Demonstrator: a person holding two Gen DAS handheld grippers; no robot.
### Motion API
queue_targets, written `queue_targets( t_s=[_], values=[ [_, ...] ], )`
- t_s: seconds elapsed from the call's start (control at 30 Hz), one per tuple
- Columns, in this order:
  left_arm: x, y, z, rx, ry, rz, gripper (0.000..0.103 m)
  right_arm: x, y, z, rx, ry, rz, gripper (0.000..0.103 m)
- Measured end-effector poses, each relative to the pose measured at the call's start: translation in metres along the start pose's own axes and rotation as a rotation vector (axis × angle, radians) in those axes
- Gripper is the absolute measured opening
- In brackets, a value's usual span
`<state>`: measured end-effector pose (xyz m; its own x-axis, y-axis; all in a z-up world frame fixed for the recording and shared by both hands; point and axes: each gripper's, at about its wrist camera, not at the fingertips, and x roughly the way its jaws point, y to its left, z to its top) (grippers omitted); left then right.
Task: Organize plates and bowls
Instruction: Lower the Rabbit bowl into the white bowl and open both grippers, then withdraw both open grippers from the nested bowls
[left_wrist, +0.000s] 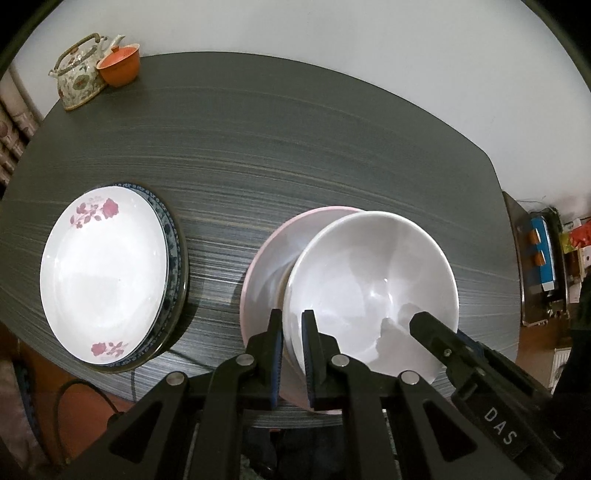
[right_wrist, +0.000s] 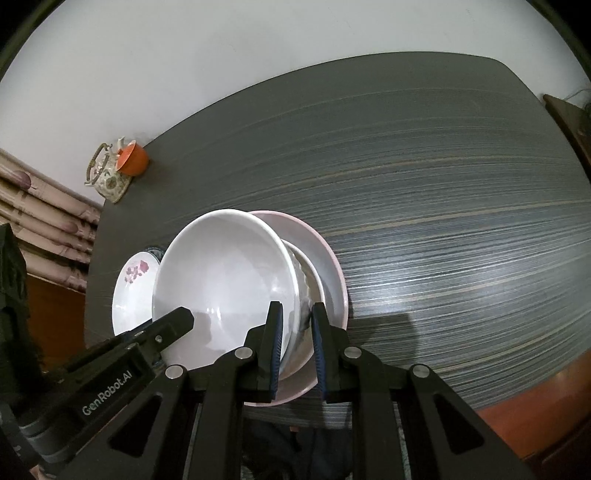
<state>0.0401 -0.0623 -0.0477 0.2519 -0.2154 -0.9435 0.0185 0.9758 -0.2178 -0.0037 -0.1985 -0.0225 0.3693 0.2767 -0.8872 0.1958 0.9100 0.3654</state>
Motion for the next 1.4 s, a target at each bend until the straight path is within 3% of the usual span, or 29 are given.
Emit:
queue_targets(
  t_s=[1.03, 1.4],
  values=[
    [0.009, -0.009, -0.007, 0.027, -0.029, 0.045, 0.010, 0.013, 0.004, -0.004, -0.034, -0.005, -0.048, 0.019],
    [0.007, -0.008, -0.005, 0.039, -0.049, 0.020, 0.020, 0.013, 0.008, -0.004, -0.045, -0.013, -0.040, 0.033]
  ],
)
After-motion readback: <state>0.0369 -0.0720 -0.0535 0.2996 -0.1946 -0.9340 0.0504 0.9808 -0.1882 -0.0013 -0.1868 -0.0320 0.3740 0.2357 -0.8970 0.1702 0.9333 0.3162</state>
